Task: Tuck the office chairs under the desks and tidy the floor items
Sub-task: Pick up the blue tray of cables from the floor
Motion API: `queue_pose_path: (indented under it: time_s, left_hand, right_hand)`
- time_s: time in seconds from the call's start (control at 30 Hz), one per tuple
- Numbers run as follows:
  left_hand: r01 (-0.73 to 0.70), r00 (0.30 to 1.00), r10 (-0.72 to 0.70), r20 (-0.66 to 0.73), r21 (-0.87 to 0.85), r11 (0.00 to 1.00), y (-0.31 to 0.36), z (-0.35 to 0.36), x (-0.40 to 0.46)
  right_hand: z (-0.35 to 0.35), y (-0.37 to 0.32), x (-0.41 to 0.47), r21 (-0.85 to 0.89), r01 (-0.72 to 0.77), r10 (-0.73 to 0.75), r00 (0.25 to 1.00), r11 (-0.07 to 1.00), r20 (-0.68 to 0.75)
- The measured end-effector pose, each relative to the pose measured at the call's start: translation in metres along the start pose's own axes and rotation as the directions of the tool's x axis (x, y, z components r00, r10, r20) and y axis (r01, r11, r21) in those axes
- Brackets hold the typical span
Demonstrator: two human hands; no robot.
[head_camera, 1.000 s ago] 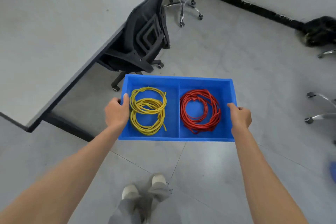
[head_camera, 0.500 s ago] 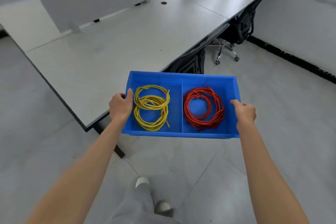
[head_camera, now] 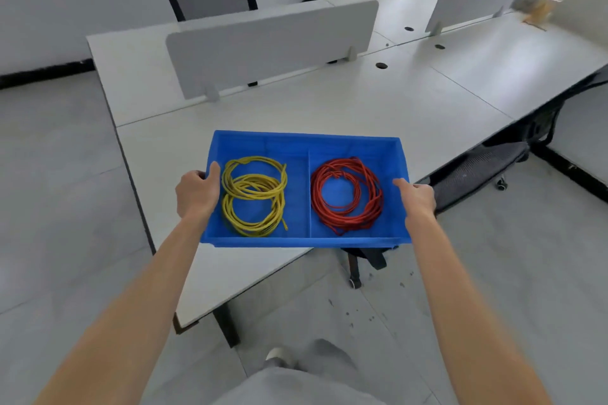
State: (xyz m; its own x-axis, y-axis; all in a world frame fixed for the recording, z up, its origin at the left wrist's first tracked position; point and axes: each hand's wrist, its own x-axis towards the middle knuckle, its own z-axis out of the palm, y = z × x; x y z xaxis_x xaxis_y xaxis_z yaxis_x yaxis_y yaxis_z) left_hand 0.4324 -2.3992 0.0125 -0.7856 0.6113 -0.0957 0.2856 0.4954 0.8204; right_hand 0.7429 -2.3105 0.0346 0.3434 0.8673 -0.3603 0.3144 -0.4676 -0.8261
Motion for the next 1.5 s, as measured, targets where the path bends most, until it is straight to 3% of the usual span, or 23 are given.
queue_pose_path:
  time_s: [0.27, 0.5, 0.8, 1.13, 1.5]
  left_hand:
    - [0.144, 0.977, -0.152, -0.151, -0.068, 0.987, -0.009, 0.010, 0.091]
    - [0.318, 0.896, -0.336, -0.289, -0.109, 0.942, -0.008, 0.022, 0.151]
    - [0.398, 0.855, -0.352, -0.382, 0.047, 0.916, -0.016, 0.019, 0.220]
    - [0.413, 0.882, -0.346, -0.321, 0.171, 0.895, -0.033, 0.016, 0.303]
    - [0.391, 0.886, -0.335, -0.320, 0.130, 0.911, -0.040, 0.024, 0.347]
  right_hand:
    - [0.118, -0.085, 0.091, -0.112, 0.104, -0.084, 0.982, 0.988, 0.169]
    - [0.222, -0.153, 0.155, -0.209, 0.221, -0.124, 0.909, 0.952, 0.398]
    - [0.322, -0.191, 0.191, -0.287, 0.395, -0.183, 0.809, 0.873, 0.559]
    - [0.386, -0.197, 0.210, -0.277, 0.347, -0.144, 0.818, 0.896, 0.556]
    - [0.421, -0.197, 0.224, -0.296, 0.327, -0.133, 0.840, 0.897, 0.525]
